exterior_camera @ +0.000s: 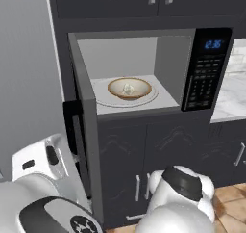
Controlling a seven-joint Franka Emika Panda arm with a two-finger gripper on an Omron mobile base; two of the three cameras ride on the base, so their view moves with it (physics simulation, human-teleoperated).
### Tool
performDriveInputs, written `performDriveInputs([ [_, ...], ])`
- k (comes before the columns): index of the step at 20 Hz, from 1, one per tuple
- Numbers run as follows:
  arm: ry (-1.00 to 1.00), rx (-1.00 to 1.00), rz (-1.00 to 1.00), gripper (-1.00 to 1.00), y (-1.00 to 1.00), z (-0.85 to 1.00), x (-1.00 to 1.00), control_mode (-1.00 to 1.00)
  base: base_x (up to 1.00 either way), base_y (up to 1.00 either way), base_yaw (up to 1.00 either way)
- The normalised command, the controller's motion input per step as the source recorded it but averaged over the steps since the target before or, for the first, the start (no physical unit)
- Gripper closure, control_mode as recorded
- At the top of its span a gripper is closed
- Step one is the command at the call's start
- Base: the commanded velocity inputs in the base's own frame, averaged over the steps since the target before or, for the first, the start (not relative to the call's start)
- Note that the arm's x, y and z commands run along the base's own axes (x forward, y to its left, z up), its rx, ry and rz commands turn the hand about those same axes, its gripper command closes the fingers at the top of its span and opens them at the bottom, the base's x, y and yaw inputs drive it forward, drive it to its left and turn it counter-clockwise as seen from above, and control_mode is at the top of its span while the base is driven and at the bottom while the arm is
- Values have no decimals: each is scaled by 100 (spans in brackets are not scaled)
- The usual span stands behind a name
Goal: Pick the garlic from the sink and place it in the bowl. Then pick the bowl and place it in the microwave. Then close the microwave door and press the start button.
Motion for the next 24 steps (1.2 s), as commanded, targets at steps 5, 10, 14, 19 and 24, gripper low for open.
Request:
performDriveInputs([
  [5,-13,0,-7,-100,-97,0,61,-100,0,0,0],
  [10,-12,0,-8,-100,-100,-1,25,-100,0,0,0],
  [14,-11,0,-7,-100,-100,-6,74,-100,0,0,0],
  [19,-1,0,-8,-100,-100,-3,100,-100,0,0,0],
  [24,0,0,-8,-100,-99,-1,100,-100,0,0,0],
])
